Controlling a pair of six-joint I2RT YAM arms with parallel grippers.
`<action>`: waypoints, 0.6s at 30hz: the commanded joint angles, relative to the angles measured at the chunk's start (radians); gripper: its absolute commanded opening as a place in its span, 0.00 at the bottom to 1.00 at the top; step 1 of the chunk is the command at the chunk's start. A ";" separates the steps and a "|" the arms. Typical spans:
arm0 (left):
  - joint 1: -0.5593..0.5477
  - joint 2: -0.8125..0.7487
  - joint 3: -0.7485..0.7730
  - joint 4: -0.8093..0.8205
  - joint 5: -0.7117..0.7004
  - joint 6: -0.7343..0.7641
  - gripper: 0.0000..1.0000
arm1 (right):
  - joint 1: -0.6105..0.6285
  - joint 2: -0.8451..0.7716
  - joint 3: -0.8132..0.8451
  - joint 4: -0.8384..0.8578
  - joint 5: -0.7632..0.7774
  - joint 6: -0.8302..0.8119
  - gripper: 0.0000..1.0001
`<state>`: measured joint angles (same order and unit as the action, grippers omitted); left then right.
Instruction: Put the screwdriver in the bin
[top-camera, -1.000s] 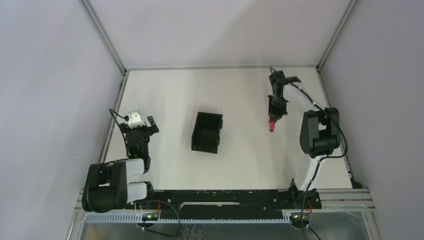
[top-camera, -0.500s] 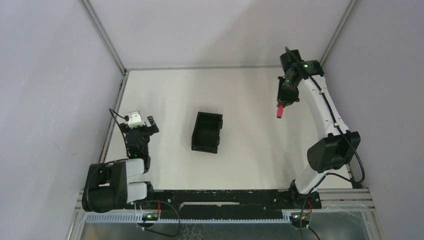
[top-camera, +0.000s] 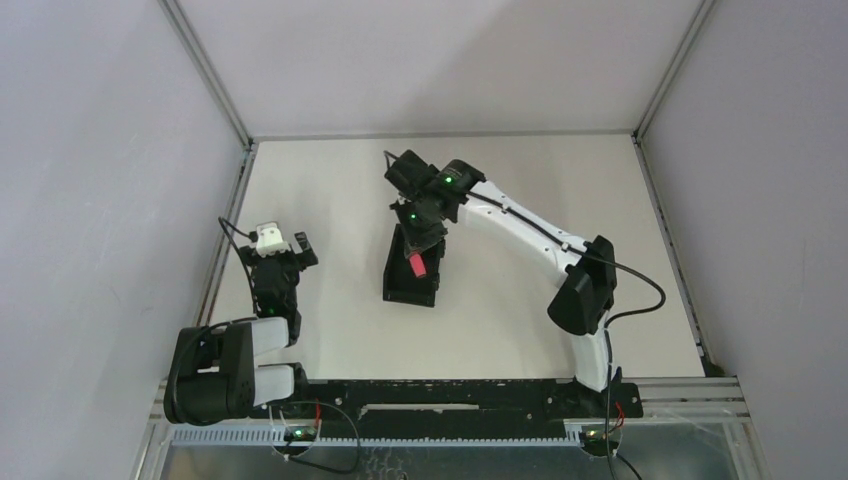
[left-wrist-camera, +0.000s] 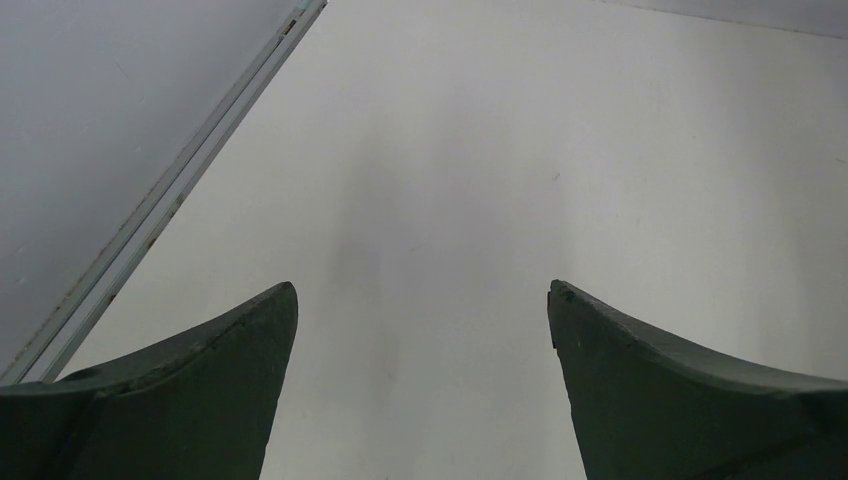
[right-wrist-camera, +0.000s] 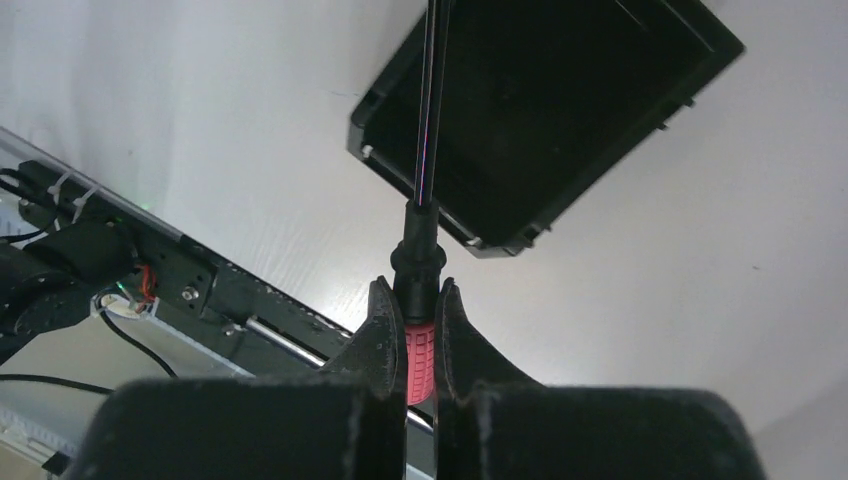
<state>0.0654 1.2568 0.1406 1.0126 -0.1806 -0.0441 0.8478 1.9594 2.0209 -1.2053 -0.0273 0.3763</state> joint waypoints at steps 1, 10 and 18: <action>-0.006 0.001 0.053 0.039 -0.004 0.017 1.00 | 0.018 -0.003 0.069 0.045 0.010 0.021 0.00; -0.007 0.001 0.054 0.039 -0.004 0.017 1.00 | 0.036 0.039 -0.200 0.303 -0.004 0.012 0.00; -0.007 0.001 0.054 0.040 -0.004 0.018 1.00 | 0.033 0.092 -0.308 0.403 0.098 0.053 0.10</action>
<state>0.0654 1.2568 0.1406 1.0126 -0.1806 -0.0441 0.8822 2.0579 1.7397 -0.9024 0.0116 0.3882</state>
